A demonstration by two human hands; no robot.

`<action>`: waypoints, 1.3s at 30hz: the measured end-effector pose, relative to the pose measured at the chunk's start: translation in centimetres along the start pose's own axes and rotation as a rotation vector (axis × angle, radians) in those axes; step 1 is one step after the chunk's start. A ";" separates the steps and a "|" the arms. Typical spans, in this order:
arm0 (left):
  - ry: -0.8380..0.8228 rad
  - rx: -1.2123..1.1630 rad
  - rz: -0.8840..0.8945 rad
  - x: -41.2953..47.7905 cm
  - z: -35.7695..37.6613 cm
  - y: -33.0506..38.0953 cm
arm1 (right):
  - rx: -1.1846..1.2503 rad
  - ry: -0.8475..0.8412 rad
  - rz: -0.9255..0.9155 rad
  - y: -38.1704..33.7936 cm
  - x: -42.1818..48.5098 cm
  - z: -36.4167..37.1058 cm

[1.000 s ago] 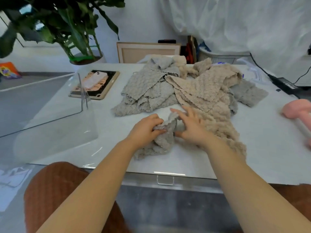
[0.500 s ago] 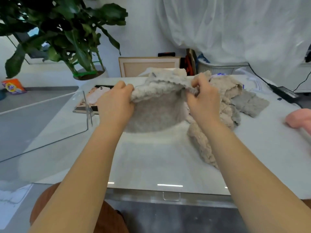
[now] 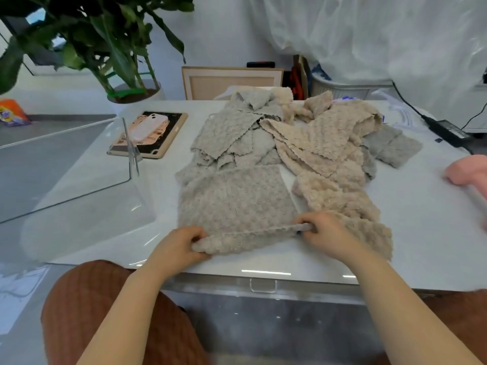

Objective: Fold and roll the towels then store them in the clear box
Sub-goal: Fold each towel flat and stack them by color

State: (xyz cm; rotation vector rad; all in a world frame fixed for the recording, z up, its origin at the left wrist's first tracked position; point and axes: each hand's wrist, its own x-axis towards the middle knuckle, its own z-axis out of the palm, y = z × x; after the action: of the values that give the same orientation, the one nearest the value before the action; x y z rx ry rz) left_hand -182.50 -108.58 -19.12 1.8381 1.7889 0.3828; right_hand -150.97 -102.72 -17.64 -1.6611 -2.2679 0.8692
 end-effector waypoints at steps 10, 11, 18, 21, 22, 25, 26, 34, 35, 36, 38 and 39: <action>0.123 -0.564 -0.227 -1.5 -1.1 -0.7 | 0.333 -0.014 0.152 -0.8 -0.2 -0.9; 0.157 -0.589 -0.252 -1.1 -1.0 -0.8 | 0.296 0.022 0.159 -0.9 0.3 -0.5; 0.537 -0.487 -0.282 4.3 -0.8 -0.2 | 0.222 0.404 0.211 -1.5 6.1 2.3; 0.590 -0.278 -0.263 5.5 0.7 0.1 | 0.084 0.455 0.254 -1.3 7.4 3.3; 0.582 -0.200 -0.278 5.7 1.5 0.1 | 0.005 0.466 0.262 -1.0 7.6 3.8; 0.603 -0.002 -0.315 6.0 3.6 -0.4 | -0.214 0.508 0.277 -0.5 8.2 5.0; 0.622 0.027 -0.308 6.0 4.0 -0.3 | -0.243 0.529 0.271 -0.4 8.2 5.3; 0.642 0.142 -0.325 6.1 4.0 -0.4 | -0.266 0.623 0.280 0.3 7.6 5.9; 0.640 0.148 -0.330 6.2 3.7 -0.4 | -0.266 0.614 0.292 0.4 7.7 5.8; 0.649 0.139 -0.335 6.4 3.4 -0.4 | -0.261 0.607 0.302 0.5 7.9 5.6; 0.678 0.126 -0.341 7.0 2.6 -0.4 | -0.263 0.603 0.311 0.7 8.4 5.2; 0.677 0.139 -0.338 7.2 2.5 -0.3 | -0.276 0.605 0.312 0.8 8.5 5.2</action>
State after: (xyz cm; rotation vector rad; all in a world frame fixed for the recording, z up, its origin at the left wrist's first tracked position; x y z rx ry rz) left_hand -180.83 -101.94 -22.55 1.5445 2.5835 0.8349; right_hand -155.83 -96.55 -23.78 -2.0743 -1.7912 0.0559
